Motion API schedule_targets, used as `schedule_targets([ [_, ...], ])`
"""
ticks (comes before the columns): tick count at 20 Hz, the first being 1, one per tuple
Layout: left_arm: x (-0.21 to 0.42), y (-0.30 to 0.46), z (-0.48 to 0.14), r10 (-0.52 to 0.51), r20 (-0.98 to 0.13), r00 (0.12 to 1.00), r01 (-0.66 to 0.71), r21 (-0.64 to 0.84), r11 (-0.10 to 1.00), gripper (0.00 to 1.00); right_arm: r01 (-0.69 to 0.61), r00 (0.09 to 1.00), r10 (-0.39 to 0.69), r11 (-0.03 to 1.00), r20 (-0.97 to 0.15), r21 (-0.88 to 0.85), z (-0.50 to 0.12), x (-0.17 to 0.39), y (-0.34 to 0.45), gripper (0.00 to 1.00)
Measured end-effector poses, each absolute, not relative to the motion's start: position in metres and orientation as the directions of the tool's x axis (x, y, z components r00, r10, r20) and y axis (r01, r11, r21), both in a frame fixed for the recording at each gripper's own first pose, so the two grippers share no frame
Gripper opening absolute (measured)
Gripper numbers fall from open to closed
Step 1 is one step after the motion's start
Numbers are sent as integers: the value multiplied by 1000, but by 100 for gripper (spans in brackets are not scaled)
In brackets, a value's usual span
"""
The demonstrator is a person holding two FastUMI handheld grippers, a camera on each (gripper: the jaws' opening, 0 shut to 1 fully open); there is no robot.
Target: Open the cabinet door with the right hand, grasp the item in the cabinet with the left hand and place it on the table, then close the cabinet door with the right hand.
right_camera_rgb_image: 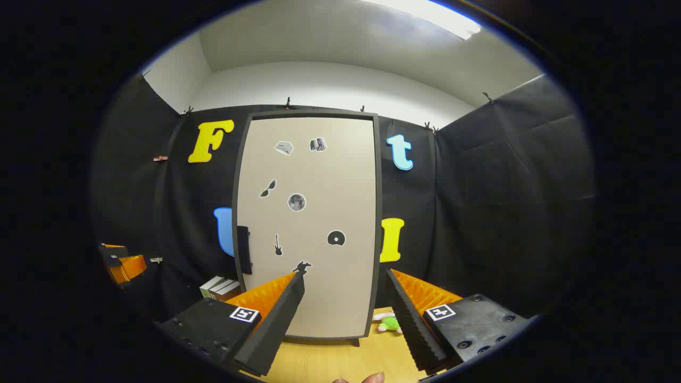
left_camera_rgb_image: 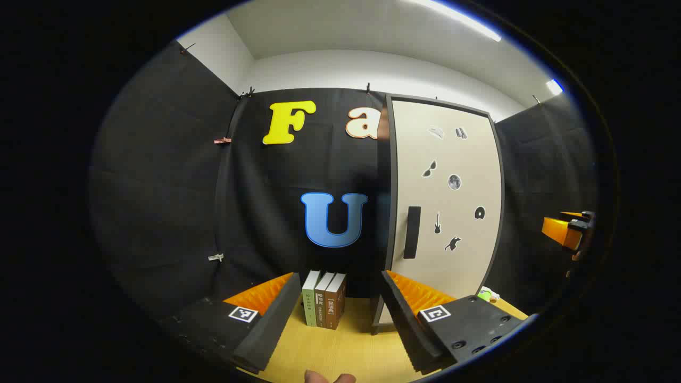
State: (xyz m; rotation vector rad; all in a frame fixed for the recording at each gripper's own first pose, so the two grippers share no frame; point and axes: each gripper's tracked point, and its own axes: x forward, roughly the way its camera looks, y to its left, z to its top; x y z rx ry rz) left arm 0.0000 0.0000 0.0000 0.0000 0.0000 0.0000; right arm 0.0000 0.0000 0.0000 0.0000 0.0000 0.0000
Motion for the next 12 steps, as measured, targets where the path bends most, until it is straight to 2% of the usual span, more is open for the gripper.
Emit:
schedule_targets([
  [12, -7, -5, -2, -11, -2, 1000, 11, 0, 1000, 95, -10, 1000, 10, 1000, -8, -13, -1, -5, 4, 97],
])
